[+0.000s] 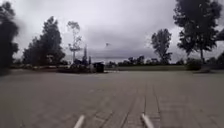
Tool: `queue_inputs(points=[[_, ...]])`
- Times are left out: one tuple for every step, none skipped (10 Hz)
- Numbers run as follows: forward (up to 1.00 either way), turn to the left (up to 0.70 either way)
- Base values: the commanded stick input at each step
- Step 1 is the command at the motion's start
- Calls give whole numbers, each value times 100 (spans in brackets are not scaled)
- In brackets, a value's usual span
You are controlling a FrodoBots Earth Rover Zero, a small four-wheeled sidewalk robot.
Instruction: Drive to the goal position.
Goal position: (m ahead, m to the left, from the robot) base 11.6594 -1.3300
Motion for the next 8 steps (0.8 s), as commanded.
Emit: queue_inputs(points=[[100, 1], [100, 1], [100, 1], [100, 1], [100, 1], [100, 1], [100, 1], [100, 1]])
